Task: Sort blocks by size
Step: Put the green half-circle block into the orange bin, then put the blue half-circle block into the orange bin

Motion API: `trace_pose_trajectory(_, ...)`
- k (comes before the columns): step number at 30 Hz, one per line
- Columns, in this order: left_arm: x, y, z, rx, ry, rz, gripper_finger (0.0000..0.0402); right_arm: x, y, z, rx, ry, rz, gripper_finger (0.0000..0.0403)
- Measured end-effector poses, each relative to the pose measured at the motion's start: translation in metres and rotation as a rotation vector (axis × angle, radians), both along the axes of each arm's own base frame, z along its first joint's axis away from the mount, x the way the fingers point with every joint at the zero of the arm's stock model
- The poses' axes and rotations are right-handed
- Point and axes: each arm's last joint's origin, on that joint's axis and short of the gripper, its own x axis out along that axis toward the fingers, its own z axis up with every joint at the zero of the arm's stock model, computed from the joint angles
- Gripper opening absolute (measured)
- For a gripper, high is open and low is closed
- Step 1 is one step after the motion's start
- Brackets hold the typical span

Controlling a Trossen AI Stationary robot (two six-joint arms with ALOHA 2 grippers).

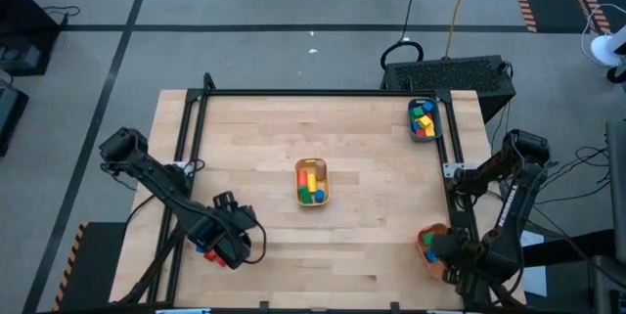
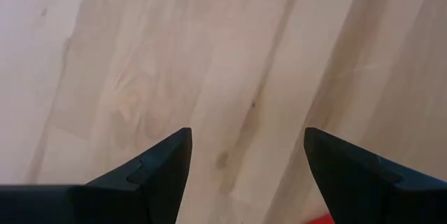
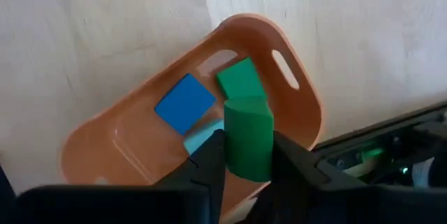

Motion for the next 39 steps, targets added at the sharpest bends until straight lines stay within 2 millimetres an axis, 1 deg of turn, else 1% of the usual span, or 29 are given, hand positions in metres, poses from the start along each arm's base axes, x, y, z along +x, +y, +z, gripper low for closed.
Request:
trace_pose_trajectory(3, -0.006, 0.0, 0.0, 0.031, 0.024, 0.028, 0.0278, 0.0, 0.0, 0.0, 0.005, -0.005, -0.04, 0.0117)
trace_pose_trajectory(7, -0.016, 0.001, 0.001, 0.117, 0.028, 0.071, 0.0278, -0.001, -0.001, 0.0, -0.007, -0.001, -0.042, 0.0162)
trace_pose_trajectory(11, -0.022, 0.0, 0.001, 0.142, 0.036, 0.094, 0.0278, -0.001, -0.003, 0.0, -0.027, 0.006, -0.047, 0.0186)
trace_pose_trajectory(15, -0.026, -0.003, 0.002, 0.145, 0.029, 0.109, 0.0278, 0.002, -0.004, 0.001, -0.044, -0.045, -0.042, 0.0185)
trace_pose_trajectory(20, -0.034, 0.001, 0.002, 0.177, 0.035, 0.263, 0.0278, 0.005, -0.004, 0.001, -0.073, -0.134, 0.006, 0.0168)
trace_pose_trajectory(24, -0.044, 0.007, -0.009, 0.149, 0.082, 0.457, 0.0278, 0.007, -0.003, 0.002, -0.081, -0.189, 0.017, 0.0159)
trace_pose_trajectory(27, -0.054, 0.013, -0.023, 0.151, 0.173, 0.553, 0.0278, 0.009, -0.002, 0.002, -0.08, -0.241, 0.022, 0.0158)
trace_pose_trajectory(30, -0.063, 0.019, -0.038, 0.161, 0.29, 0.506, 0.0278, 0.011, 0.0, 0.002, -0.076, -0.292, 0.055, 0.0158)
trace_pose_trajectory(34, -0.071, 0.025, -0.055, 0.154, 0.373, 0.463, 0.0278, 0.014, 0.003, 0.002, -0.068, -0.33, 0.09, 0.0157)
trace_pose_trajectory(39, -0.078, 0.03, -0.064, 0.155, 0.434, 0.427, 0.0278, 0.015, 0.003, 0.002, -0.063, -0.335, 0.086, 0.0157)
